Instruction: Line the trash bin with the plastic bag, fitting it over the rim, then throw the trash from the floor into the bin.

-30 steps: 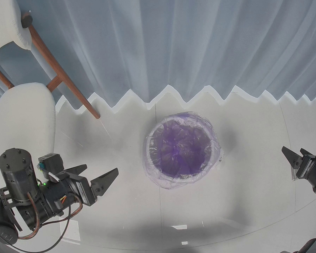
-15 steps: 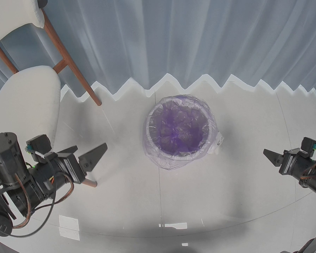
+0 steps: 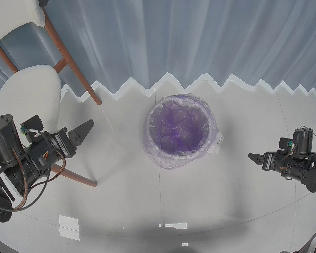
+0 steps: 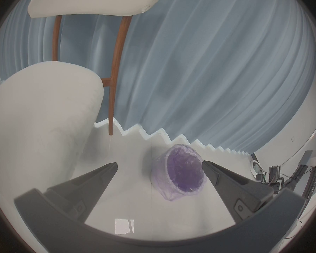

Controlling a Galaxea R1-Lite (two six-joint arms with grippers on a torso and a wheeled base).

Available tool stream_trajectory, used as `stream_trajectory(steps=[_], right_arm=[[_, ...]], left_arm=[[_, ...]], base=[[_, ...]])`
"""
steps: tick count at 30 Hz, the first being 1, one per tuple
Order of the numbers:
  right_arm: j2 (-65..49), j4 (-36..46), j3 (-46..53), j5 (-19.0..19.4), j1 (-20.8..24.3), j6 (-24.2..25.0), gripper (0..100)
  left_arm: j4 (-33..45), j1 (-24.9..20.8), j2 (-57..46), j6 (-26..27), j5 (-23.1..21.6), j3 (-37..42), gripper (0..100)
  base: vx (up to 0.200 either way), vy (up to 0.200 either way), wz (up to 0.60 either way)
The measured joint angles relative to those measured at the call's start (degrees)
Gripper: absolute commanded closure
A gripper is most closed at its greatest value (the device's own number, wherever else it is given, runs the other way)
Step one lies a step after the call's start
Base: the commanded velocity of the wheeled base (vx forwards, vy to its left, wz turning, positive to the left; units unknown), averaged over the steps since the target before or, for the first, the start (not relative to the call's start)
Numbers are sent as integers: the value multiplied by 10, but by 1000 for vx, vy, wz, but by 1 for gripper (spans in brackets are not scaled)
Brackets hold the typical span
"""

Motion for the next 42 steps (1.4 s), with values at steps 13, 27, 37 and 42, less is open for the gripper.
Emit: stream_trajectory(steps=[13, 27, 37, 42], right_arm=[[165, -104, -41, 14, -20, -22, 0], [286, -127, -117, 13, -22, -27, 0], [385, -145, -239, 14, -3, -27, 0], [423, -115, -312, 14, 9, -26, 0]], left_arm=[[-22, 19, 28, 10, -6, -9, 0], [-22, 15, 34, 22, -2, -9, 0], [-22, 16, 23, -26, -4, -19, 0], [-22, 16, 18, -32, -2, -20, 0]], base=[[138, 0, 0], [0, 0, 0], [-120, 0, 0], [0, 0, 0]])
